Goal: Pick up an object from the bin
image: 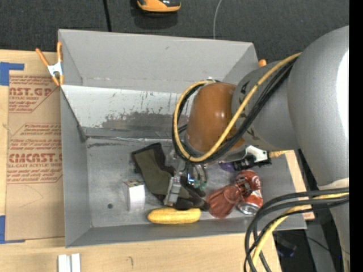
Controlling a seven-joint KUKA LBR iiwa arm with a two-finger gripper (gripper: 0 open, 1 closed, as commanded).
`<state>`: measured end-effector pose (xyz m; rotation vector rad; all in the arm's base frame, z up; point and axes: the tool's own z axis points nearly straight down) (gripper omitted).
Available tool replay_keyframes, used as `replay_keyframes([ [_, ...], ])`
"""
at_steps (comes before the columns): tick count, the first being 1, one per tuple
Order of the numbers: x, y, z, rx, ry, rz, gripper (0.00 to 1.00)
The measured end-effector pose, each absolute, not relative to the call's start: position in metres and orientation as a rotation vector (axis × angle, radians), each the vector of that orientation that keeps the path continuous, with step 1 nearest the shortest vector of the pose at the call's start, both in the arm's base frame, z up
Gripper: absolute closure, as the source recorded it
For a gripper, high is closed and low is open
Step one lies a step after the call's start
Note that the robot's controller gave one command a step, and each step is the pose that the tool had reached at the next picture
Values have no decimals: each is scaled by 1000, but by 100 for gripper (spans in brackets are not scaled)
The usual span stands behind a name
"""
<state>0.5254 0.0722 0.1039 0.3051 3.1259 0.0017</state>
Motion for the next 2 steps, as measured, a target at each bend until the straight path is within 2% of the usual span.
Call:
replay_keyframes([
  [1,516,64,73,347,3109,7,0],
  [2,517,63,72,435,3109,2,100],
])
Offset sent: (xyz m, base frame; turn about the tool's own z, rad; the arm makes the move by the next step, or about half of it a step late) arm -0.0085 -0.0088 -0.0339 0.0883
